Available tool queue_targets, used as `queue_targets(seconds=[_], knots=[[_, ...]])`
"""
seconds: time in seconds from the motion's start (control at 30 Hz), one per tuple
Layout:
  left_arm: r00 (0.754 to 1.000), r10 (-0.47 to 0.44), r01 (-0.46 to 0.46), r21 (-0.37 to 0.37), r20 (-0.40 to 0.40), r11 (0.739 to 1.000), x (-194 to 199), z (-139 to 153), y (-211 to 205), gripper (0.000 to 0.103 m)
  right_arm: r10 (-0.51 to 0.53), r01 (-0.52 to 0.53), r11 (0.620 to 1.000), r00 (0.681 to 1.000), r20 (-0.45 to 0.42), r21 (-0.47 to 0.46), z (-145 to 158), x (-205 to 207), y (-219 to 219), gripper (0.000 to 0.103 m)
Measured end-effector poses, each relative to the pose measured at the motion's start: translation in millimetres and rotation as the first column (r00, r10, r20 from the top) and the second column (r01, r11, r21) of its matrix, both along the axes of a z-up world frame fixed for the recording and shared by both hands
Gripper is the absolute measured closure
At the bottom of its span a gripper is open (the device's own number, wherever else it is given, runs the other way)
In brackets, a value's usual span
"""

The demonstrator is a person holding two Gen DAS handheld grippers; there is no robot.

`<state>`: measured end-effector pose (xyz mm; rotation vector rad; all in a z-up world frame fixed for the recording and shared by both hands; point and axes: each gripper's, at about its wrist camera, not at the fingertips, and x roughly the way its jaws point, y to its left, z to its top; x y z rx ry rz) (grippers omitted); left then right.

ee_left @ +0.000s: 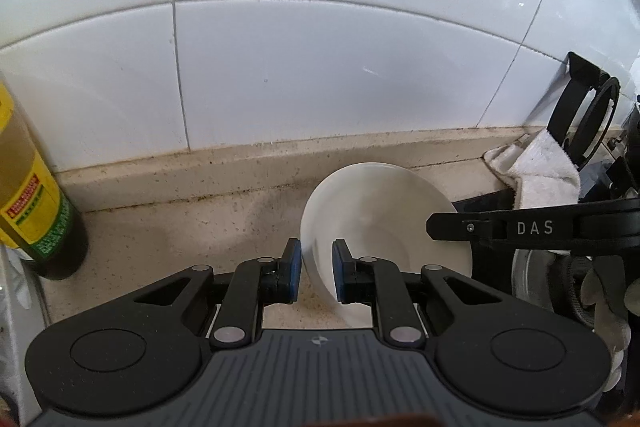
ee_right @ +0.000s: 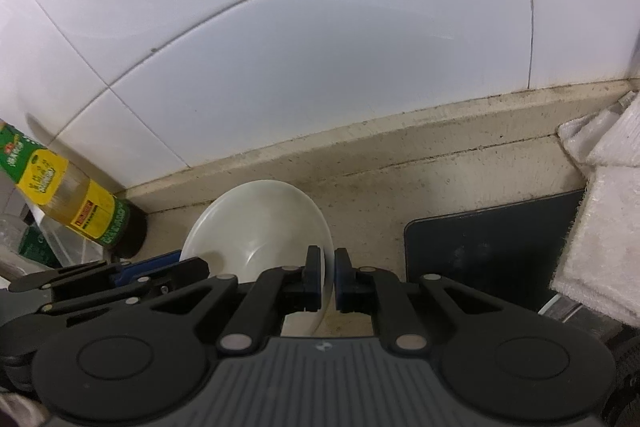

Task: Organize plates and bowls
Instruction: 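Close both grippers on that bowl's rim and tilt it up, then lift the white bowl off the counter and carry it away from the wall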

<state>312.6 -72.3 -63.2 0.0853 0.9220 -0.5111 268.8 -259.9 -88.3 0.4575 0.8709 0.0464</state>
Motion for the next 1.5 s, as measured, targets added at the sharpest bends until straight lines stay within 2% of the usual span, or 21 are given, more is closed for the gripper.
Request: queue_targets(seconds=[0.3,0.7,1.1,1.4,1.5], knots=[[0.998,0.017,-0.017,-0.001,0.062,1.000,-27,30,15,0.080,0.029,-0.029,1.000,0.998,0.054,0.003,27,-20,14,0.093],[0.990,0.055,-0.056,0.002,0.129,0.998,-93,65,58,0.076,0.114,-0.118,0.993,0.988,0.102,0.031,51,-70,51,0.093],[0.994,0.074,-0.077,0.034,0.086,0.996,-162,57,101,0.071,0.222,-0.225,0.971,0.974,0.048,0.079,37,-128,92,0.093],[0.995,0.075,-0.078,0.061,0.060,0.995,-178,40,110,0.068,0.258,-0.255,0.965,0.965,-0.039,0.066,8,-145,113,0.092],[0.996,0.082,-0.085,0.066,0.037,0.994,-176,29,111,0.068,0.247,-0.245,0.968,0.968,-0.041,0.047,4,-147,117,0.088]])
